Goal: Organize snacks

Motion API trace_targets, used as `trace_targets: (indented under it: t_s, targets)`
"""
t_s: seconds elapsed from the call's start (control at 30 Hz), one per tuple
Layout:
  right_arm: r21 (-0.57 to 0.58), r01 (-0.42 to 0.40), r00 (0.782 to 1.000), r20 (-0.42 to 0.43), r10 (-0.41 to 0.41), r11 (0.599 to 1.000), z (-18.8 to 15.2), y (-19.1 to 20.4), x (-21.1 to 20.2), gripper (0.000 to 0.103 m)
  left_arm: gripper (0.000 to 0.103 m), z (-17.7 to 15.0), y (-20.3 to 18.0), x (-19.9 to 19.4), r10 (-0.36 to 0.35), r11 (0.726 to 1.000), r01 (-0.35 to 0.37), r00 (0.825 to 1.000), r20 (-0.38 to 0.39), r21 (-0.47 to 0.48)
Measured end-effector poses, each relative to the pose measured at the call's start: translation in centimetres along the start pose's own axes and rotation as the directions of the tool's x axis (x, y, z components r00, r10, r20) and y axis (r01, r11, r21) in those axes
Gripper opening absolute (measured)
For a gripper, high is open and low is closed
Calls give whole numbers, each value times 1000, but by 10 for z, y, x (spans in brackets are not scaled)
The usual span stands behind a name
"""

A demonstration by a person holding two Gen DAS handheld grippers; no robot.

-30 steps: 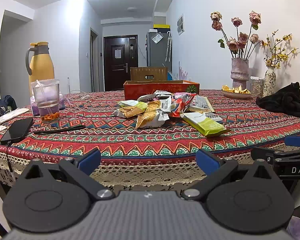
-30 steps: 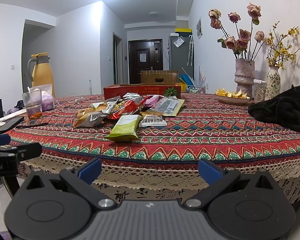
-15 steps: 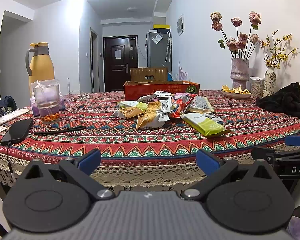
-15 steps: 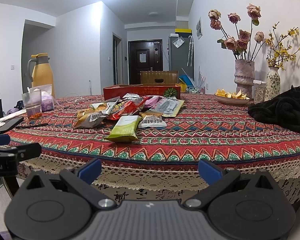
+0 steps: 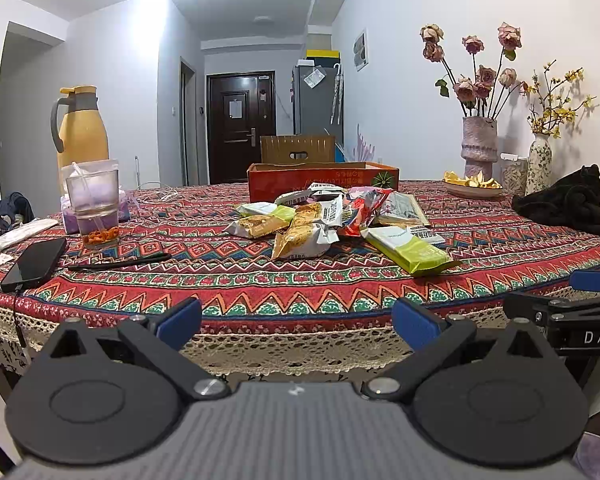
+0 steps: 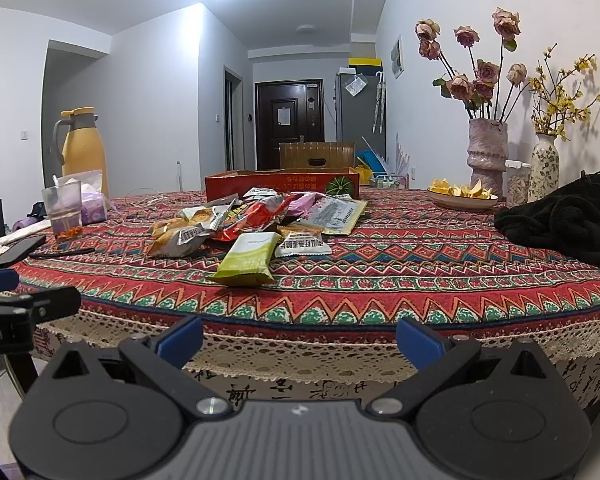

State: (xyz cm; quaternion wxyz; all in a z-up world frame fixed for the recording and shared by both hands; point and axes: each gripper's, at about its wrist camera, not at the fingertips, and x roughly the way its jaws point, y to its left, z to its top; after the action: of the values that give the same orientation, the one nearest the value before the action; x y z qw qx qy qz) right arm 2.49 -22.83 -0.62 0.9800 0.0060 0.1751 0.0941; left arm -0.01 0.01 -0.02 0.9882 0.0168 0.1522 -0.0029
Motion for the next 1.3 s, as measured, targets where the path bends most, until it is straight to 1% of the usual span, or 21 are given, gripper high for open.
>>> trace_targets:
  t_s: [1.3]
  targets:
    - [-6,1,1000,-7,-1,1000,-3,1,1,103,103,1,-1,0,0,1000,0,1000,-2,0]
